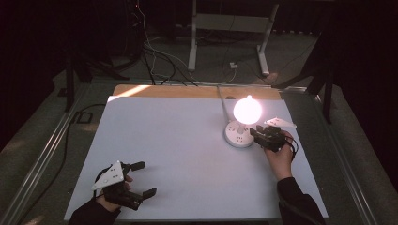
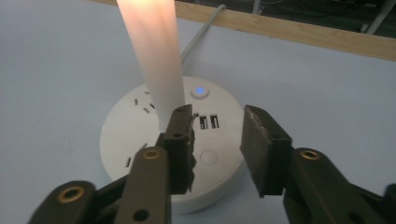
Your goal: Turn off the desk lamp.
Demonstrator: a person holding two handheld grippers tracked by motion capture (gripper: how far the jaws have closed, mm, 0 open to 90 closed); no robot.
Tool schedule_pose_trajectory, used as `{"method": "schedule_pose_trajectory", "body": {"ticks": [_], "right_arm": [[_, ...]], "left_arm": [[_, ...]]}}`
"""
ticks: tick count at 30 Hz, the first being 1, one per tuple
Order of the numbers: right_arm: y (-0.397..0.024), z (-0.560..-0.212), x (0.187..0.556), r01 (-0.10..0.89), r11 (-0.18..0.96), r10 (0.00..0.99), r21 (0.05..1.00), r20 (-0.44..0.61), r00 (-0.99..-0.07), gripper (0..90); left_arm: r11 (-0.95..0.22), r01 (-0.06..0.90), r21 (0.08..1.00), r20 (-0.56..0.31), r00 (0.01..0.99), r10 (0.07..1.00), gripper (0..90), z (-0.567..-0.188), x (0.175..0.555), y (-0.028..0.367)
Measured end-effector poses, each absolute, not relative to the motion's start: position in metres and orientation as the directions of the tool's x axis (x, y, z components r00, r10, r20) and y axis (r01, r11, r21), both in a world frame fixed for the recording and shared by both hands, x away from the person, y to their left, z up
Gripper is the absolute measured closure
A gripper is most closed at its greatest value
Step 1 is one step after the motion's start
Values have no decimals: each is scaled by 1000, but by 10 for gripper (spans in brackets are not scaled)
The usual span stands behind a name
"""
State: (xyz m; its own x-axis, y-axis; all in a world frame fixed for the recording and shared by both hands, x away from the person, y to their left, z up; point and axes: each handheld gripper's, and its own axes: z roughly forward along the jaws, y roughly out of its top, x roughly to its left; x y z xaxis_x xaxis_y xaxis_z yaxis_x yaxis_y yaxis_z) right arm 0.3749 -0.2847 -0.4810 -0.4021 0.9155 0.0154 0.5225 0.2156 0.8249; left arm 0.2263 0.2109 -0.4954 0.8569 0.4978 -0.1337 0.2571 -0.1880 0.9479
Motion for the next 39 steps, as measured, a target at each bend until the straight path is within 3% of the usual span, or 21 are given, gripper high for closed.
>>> {"method": "schedule_pose_trajectory", "body": {"ticks": [7,39], "right_arm": [[-281,-484,378,537,238,908,809,11,-419,874],[-277,-503,384,558,259,911,789,-7,-413,898]], "left_arm": [[-186,258,948,-135,857,498,6,-495,226,211],[-183,261,948,-140,856,498,6,-496,227,211]]}}
